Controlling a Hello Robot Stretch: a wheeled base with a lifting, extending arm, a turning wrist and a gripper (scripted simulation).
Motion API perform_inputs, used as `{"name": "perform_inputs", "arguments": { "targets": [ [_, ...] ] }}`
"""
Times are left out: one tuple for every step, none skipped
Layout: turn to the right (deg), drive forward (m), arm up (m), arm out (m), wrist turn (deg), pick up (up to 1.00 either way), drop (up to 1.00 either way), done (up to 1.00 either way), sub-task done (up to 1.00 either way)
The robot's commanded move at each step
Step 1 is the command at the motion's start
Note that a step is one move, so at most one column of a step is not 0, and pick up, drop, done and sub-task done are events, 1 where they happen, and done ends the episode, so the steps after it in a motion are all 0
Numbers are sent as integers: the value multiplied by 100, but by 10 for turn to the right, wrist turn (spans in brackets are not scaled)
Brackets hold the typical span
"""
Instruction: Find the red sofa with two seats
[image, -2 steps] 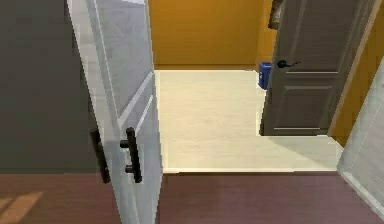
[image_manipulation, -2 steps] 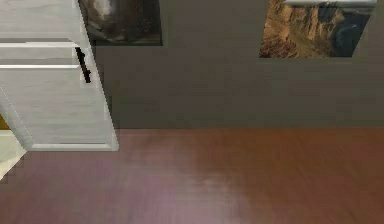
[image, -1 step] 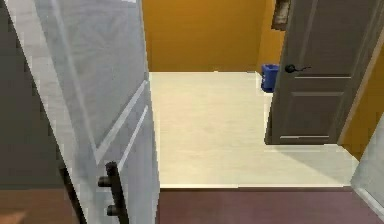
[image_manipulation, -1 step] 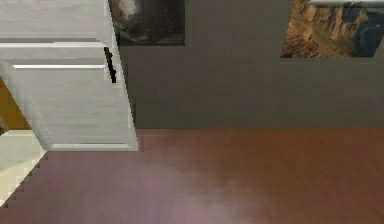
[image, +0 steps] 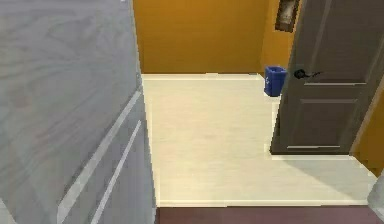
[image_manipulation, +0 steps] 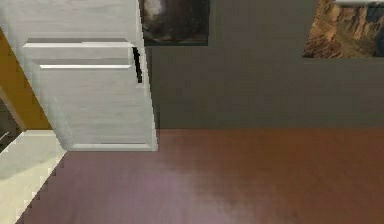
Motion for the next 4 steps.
{"name": "perform_inputs", "arguments": {
  "targets": [
    [450, 0, 0, 0, 0, 0, 0, 0, 0],
    [450, 0, 0, 0, 0, 0, 0, 0, 0],
    [210, 0, 0, 0, 0, 0, 0, 0, 0],
    [0, 5, 0, 0, 0, 0, 0, 0, 0]
  ]
}}
